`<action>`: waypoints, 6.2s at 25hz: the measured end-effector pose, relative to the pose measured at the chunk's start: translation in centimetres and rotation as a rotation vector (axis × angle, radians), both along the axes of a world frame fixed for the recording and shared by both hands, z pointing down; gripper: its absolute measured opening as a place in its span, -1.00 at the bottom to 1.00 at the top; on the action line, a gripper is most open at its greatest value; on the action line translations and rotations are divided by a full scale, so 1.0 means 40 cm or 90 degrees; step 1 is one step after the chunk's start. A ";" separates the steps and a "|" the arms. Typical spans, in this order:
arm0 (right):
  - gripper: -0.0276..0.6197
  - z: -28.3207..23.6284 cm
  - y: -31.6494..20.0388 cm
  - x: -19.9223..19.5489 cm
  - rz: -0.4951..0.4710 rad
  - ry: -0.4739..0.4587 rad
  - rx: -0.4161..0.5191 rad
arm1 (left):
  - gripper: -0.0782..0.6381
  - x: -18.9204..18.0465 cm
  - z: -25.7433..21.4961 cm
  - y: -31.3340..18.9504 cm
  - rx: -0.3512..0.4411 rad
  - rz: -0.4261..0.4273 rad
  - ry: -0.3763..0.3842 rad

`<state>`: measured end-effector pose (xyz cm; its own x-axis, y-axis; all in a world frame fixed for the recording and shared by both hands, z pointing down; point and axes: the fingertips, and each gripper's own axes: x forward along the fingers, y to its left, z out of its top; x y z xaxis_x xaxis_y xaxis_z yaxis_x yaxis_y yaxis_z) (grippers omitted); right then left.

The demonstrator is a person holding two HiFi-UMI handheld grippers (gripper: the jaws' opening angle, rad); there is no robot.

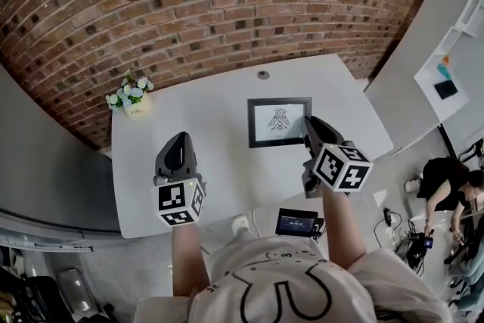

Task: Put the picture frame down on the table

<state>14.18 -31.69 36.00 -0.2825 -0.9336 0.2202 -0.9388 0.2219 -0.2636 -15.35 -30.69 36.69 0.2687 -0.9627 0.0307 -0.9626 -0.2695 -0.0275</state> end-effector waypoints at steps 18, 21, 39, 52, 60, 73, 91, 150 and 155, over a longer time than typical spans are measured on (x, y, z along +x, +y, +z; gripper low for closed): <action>-0.71 0.034 -0.222 -0.077 0.012 -0.010 -0.015 | -0.76 -0.117 0.034 -0.216 -0.017 -0.019 0.009; -0.71 0.036 -0.237 -0.076 0.013 -0.015 -0.014 | -0.76 -0.115 0.037 -0.227 -0.018 -0.019 0.006; -0.71 0.014 -0.378 -0.032 -0.051 -0.013 -0.002 | -0.76 -0.066 0.037 -0.280 -0.013 -0.084 0.018; -0.71 0.032 -0.492 -0.026 -0.107 -0.013 -0.024 | -0.76 -0.030 0.053 -0.334 -0.043 -0.124 0.005; -0.71 0.094 -0.502 -0.007 -0.115 -0.014 -0.064 | -0.76 0.003 0.116 -0.341 -0.090 -0.122 0.005; -0.71 0.230 -0.455 0.013 -0.102 -0.020 -0.141 | -0.76 0.034 0.239 -0.302 -0.168 -0.109 0.012; -0.71 0.421 -0.389 0.023 -0.097 0.001 -0.238 | -0.76 0.057 0.434 -0.253 -0.281 -0.087 0.023; -0.31 0.707 -0.276 -0.013 -0.115 0.006 -0.434 | -0.76 0.068 0.595 -0.174 -0.393 -0.067 0.042; -0.28 0.689 -0.286 -0.004 -0.111 -0.007 -0.429 | -0.76 0.062 0.578 -0.184 -0.381 -0.068 0.043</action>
